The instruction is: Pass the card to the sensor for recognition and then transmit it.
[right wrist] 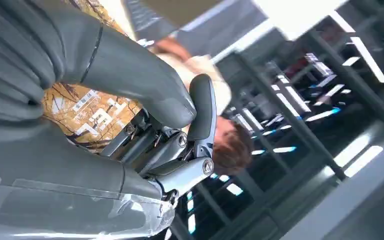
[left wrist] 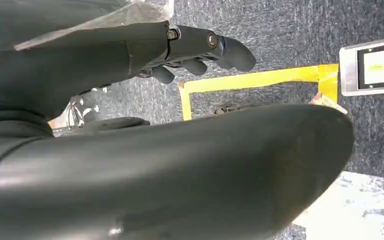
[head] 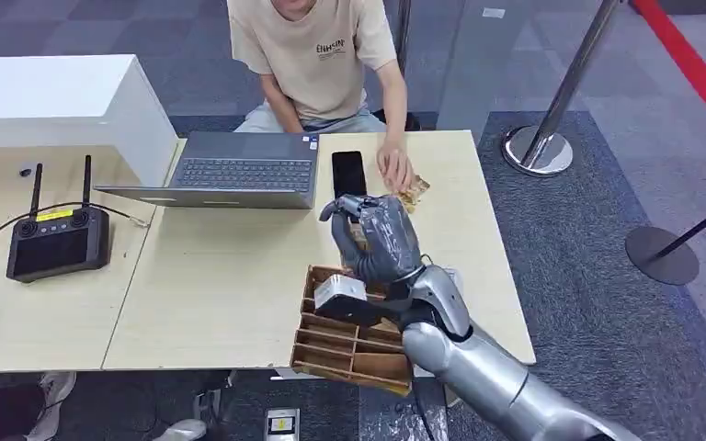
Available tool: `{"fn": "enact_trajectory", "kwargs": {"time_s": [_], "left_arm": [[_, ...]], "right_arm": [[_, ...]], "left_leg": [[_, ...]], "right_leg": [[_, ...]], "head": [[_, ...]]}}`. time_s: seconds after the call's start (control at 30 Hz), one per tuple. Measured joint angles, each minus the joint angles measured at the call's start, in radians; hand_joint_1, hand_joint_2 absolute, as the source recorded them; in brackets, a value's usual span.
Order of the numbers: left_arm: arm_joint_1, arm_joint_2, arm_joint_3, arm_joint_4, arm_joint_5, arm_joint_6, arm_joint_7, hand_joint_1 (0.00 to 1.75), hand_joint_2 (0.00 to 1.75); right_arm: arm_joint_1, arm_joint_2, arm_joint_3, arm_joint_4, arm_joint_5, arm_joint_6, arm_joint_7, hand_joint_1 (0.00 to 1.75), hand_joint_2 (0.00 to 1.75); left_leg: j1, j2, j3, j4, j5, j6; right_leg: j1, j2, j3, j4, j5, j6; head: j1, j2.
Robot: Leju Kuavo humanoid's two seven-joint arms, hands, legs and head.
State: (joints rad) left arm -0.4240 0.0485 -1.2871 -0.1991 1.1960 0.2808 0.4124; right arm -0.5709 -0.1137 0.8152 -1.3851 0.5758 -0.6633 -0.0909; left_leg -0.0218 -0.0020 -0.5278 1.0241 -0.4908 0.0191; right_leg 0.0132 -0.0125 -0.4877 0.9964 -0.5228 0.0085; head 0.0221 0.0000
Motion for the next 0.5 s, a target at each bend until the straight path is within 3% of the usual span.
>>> {"fn": "enact_trajectory", "kwargs": {"time_s": [0.13,0.27,0.37,0.5], "left_arm": [[-0.008,-0.010,-0.009,0.000,-0.013,-0.009,0.009,0.00,0.00],[-0.019,-0.024,-0.022,0.000,-0.026,-0.009,0.018,0.00,0.00],[-0.026,-0.040,-0.029,0.000,-0.029,-0.008,0.021,0.00,0.00],[-0.032,-0.061,-0.040,0.000,-0.030,-0.001,0.024,0.00,0.00]], "right_arm": [[-0.067,0.035,-0.012,0.026,-0.277,0.104,-0.131,1.75,1.75],[-0.166,0.069,-0.032,0.108,-0.465,0.228,-0.210,1.75,1.75],[-0.270,0.100,-0.043,0.219,-0.504,0.275,-0.218,1.75,1.75],[-0.416,0.143,-0.045,0.402,-0.430,0.248,-0.160,1.75,1.75]], "left_leg": [[0.000,0.000,0.000,0.000,0.000,0.000],[0.000,0.000,0.000,0.000,0.000,0.000],[0.000,0.000,0.000,0.000,0.000,0.000],[0.000,-0.001,0.000,0.000,0.000,0.000]], "right_leg": [[0.000,0.000,0.000,0.000,0.000,0.000],[0.000,0.000,0.000,0.001,0.000,-0.001],[0.000,0.000,0.000,0.001,0.000,-0.001],[0.000,0.000,0.000,0.001,0.001,-0.001]], "head": [[0.000,0.000],[0.000,0.000],[0.000,0.000],[0.000,0.000]]}}
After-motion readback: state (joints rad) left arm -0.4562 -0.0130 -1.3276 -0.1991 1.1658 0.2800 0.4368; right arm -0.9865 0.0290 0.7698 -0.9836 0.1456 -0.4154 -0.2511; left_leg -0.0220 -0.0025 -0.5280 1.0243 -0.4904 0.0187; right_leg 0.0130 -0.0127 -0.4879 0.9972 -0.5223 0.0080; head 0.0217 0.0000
